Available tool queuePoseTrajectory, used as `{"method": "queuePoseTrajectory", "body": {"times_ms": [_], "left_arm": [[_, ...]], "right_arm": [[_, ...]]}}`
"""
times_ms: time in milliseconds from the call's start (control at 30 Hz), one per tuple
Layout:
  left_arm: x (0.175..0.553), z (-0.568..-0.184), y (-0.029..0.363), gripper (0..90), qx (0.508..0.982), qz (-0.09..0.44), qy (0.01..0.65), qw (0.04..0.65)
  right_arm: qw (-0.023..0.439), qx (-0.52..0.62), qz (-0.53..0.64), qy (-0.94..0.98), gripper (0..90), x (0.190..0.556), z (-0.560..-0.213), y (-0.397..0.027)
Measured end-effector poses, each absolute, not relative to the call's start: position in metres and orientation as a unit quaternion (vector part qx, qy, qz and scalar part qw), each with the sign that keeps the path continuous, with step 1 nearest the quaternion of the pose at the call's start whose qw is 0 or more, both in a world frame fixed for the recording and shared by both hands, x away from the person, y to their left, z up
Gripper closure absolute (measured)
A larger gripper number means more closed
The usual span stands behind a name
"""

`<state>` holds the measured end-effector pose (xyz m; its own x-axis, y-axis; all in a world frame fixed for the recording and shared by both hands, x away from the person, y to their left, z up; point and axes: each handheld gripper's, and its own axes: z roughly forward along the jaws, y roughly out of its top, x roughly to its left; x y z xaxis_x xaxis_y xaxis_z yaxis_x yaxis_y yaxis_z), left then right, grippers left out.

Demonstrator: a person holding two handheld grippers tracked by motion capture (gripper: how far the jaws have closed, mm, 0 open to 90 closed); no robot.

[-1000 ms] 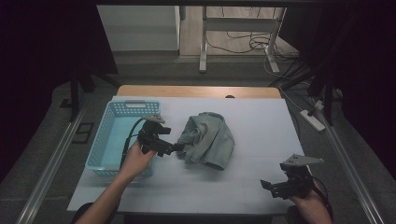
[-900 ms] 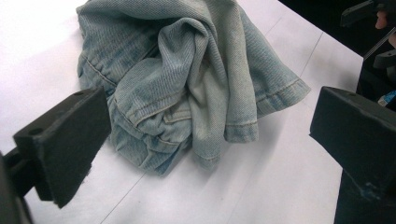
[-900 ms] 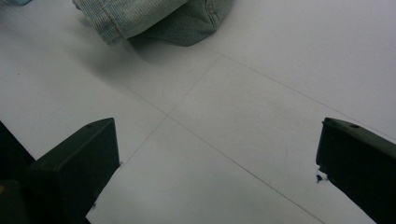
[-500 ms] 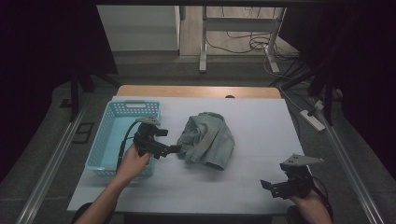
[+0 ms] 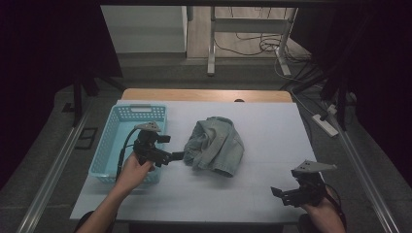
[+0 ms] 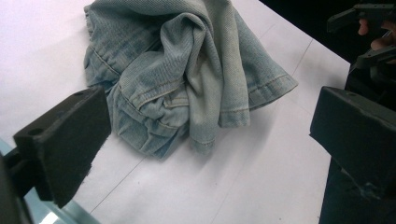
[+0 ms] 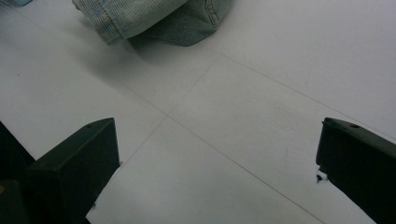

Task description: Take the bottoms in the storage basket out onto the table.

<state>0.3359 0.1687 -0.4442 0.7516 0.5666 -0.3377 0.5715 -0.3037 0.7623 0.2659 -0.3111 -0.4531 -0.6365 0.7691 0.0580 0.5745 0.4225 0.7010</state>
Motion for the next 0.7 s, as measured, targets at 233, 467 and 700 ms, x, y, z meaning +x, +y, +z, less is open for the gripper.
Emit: {"method": "queuePoseTrajectory", "body": {"times_ms": [233, 467, 700], "left_arm": [[0.331, -0.442, 0.174, 0.0, 0.806, 0.002, 0.352, 0.476], [0.327, -0.44, 0.178, 0.0, 0.802, -0.003, 0.353, 0.481], [0.324, -0.44, 0.182, 0.0, 0.802, -0.001, 0.355, 0.481]], "right_arm": [[0.137, 0.404, 0.354, 0.832, 0.0, 0.266, -0.453, -0.311], [0.138, 0.404, 0.353, 0.833, 0.0, 0.266, -0.453, -0.311], [0.139, 0.404, 0.354, 0.832, 0.0, 0.266, -0.453, -0.311]]}}
